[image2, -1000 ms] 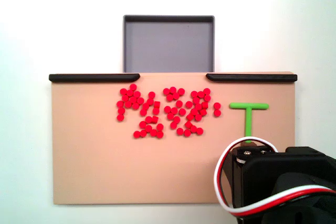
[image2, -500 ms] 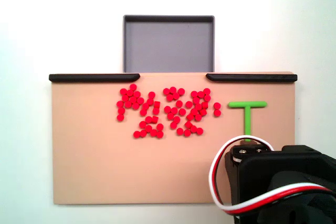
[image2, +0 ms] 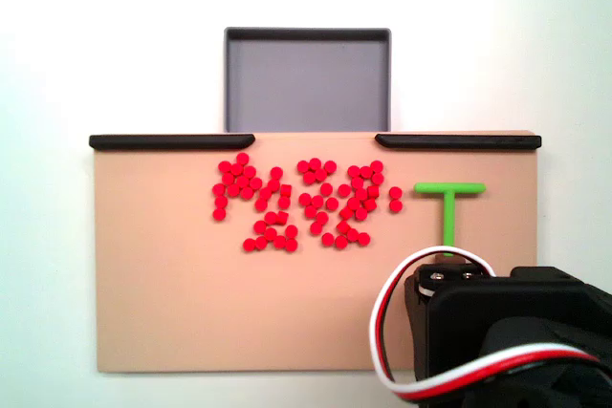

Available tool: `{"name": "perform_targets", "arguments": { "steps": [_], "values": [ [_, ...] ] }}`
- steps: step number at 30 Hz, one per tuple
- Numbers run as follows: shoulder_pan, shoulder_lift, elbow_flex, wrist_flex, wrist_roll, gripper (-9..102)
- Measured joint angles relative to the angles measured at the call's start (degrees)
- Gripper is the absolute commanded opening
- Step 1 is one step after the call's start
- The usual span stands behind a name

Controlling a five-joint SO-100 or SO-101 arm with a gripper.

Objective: Grasp a green tool by the dark brown handle.

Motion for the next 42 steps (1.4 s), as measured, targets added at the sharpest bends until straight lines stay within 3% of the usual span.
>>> {"name": "perform_targets", "arguments": {
  "steps": [8, 19, 42],
  "values": [
    [-0.35, 7.73, 0.00, 6.42, 2.11, 0],
    [-8.53, 25.49, 9.76, 11.25, 14.24, 0],
    [-19.34, 23.20, 10.37, 10.55, 22.32, 0]
  ]
}}
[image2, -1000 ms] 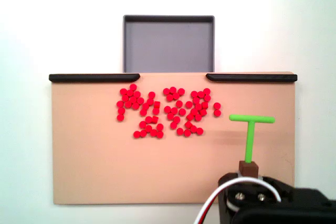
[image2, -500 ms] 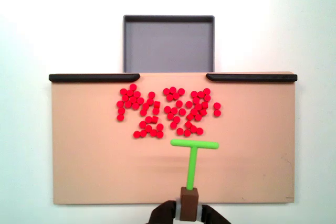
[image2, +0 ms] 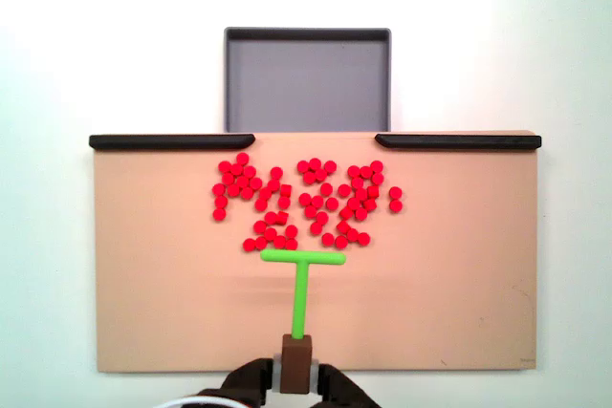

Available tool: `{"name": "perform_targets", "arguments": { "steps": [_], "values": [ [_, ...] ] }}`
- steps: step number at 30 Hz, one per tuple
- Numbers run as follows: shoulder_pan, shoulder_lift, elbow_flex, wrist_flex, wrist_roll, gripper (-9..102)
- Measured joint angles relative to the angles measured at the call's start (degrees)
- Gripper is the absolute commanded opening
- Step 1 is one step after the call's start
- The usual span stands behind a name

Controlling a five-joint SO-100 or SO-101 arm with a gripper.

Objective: Grasp a green tool by the dark brown handle.

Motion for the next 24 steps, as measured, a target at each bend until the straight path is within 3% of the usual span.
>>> {"name": "perform_targets", "arguments": {
  "steps": [24],
  "values": [
    [0.35, -0.88, 0.00, 0.26, -1.14, 0]
  ]
}}
